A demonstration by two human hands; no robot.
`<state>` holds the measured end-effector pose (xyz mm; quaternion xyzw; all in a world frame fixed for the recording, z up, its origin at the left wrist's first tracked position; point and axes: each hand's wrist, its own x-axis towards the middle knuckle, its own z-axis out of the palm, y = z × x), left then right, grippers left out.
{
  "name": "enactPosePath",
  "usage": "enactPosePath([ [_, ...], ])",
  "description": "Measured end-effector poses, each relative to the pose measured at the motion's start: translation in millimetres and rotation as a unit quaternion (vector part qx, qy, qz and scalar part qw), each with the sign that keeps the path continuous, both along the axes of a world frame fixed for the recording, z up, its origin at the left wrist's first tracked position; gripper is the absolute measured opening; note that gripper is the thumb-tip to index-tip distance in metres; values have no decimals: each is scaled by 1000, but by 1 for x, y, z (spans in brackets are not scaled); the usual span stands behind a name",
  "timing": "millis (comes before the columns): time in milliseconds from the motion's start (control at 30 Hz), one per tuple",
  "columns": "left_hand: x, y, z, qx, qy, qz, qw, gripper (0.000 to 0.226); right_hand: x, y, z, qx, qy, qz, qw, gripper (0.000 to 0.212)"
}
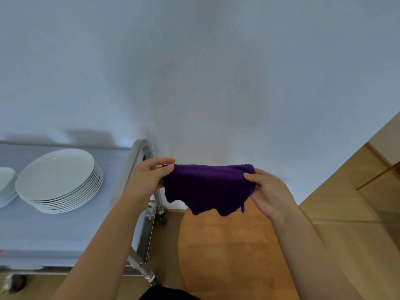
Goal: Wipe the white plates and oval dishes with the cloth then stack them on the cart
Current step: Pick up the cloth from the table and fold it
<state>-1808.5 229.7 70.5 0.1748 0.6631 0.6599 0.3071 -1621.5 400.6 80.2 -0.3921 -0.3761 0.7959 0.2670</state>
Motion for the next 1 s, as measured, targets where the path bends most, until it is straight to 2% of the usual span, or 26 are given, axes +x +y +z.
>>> enactPosePath([
  [100,-8,-14,-1,-9,60,-3,998,23,-15,-6,2,44,-41,-21,998,49],
  [200,-19,-36,2,-92,167,-49,980,31,-32,-17,3,195,-124,98,968,61],
  [267,-28,-49,6,-174,244,-56,952,35,-47,-23,3,298,-199,191,914,63],
  [300,-31,-54,7,-216,288,-51,931,32,-56,-26,2,360,-241,222,874,60],
  [367,-34,-63,8,-284,359,-31,889,22,-77,-28,1,501,-303,247,772,41],
  [433,-36,-72,3,-315,368,-13,874,20,-101,-28,2,582,-310,254,708,24],
  [500,-38,-81,-8,-311,332,-19,891,20,-126,-27,5,614,-307,261,679,20],
  [533,-39,-86,-14,-288,286,-22,914,18,-140,-26,6,626,-310,267,664,20],
  [600,-40,-93,-26,-201,133,-4,970,15,-170,-26,9,647,-322,290,628,19],
  [667,-44,-96,-36,-102,-30,51,993,14,-204,-31,9,657,-332,313,600,19],
  [733,-52,-94,-44,-44,-146,107,983,11,-240,-40,7,668,-336,331,575,22],
  [767,-59,-94,-48,-41,-169,130,976,9,-258,-47,6,671,-335,340,567,23],
  [900,-90,-104,-71,-108,-152,195,963,5,-325,-72,-13,655,-317,377,574,28],
  [1000,-107,-116,-90,-123,-207,217,946,6,-362,-92,-41,660,-294,405,561,29],
])
